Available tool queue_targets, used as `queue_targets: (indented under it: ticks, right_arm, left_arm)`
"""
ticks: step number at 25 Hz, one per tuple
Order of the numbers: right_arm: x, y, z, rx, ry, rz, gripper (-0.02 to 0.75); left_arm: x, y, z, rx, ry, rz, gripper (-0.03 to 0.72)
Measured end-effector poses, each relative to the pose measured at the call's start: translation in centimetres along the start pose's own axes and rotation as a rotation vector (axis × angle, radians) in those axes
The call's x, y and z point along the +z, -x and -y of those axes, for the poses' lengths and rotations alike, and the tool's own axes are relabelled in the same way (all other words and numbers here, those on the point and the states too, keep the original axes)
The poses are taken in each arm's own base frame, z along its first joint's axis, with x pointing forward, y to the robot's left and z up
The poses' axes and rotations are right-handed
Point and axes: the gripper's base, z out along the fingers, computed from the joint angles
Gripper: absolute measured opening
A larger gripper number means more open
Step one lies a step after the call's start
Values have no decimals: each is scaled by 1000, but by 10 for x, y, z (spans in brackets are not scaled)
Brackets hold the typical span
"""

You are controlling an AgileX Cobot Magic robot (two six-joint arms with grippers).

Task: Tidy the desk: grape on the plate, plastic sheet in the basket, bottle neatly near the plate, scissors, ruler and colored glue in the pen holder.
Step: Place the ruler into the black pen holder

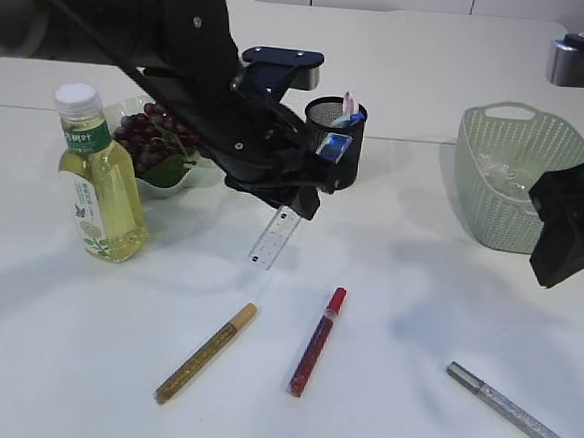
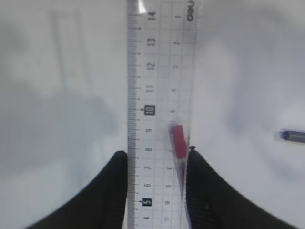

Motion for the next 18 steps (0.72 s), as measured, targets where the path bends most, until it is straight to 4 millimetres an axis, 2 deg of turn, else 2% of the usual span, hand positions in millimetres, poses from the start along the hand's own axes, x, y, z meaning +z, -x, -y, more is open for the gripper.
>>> queue_targets:
  ticks: [3, 8, 12, 16, 18]
  right_arm:
    - [0, 0, 0, -2, -4, 1, 491]
    - [0, 0, 4, -13, -39, 5, 490]
    - [0, 1, 6, -22, -64, 9, 490]
    - [0, 1, 8, -30, -88, 12, 491]
    - [0, 1, 9, -33, -96, 13, 491]
  left_arm:
    - [1, -6, -5, 23, 32, 84, 276]
    - [3, -2, -13, 96, 78, 324, 276]
    - [1, 7, -14, 131, 83, 547, 276]
    - [-9, 23, -11, 146, 72, 780, 277]
    - [-7, 26, -12, 149, 69, 863, 277]
